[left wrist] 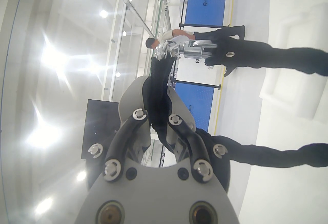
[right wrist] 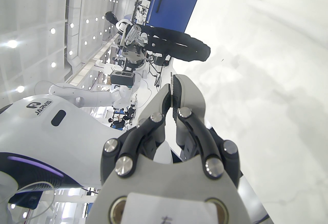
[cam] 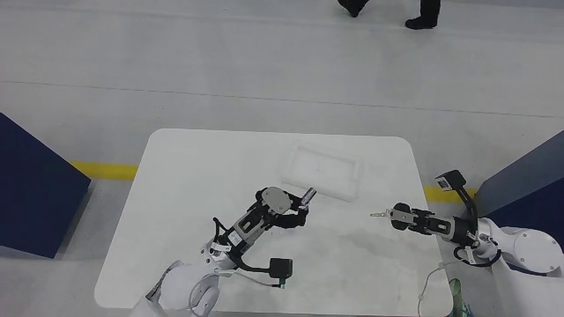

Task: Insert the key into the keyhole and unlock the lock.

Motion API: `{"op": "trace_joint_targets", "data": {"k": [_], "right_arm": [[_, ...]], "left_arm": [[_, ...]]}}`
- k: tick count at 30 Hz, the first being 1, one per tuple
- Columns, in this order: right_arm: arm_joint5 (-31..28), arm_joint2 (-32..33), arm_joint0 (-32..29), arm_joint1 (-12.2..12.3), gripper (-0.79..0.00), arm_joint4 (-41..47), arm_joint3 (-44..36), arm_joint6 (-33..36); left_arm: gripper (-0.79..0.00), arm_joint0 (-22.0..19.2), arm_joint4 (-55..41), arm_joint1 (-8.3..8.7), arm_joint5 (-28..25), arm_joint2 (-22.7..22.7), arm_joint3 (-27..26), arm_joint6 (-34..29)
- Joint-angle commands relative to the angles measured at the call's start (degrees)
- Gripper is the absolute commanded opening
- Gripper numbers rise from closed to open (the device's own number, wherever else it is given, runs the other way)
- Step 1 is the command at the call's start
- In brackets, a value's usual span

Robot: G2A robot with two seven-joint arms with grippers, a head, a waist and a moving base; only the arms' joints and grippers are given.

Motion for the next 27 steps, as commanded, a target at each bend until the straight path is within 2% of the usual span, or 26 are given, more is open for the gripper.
{"op": "trace_joint_targets", "data": {"k": [1,5,15,17,22,27], "right_arm": [[0.0,0.0,0.0,0.0,-0.785,0.0,0.0,0.0],[0.0,0.0,0.0,0.0,-0.785,0.0,0.0,0.0],[0.0,0.0,0.0,0.0,-0.785,0.0,0.0,0.0],[0.0,0.0,0.0,0.0,-0.785,0.0,0.0,0.0],[0.0,0.0,0.0,0.0,-0.785,0.0,0.0,0.0],[0.0,0.0,0.0,0.0,-0.785,0.0,0.0,0.0]], "left_arm": [[-0.785,0.0,0.0,0.00,0.0,0.0,0.0,0.0],[-0.785,0.2,-0.4,0.02,-0.4,-0.2,0.4,0.2],[-0.785,-2.9,-13.5,1.08,8.5,-3.3,10.3,27.7],[-0.785,-3.4,-18.7,1.13,10.2,-3.5,12.6,33.4],[-0.785,-6.4,-27.0,1.11,12.4,-2.9,18.4,48.1],[-0.785,-10.2,-32.0,0.59,13.5,-1.2,23.7,57.4]]}}
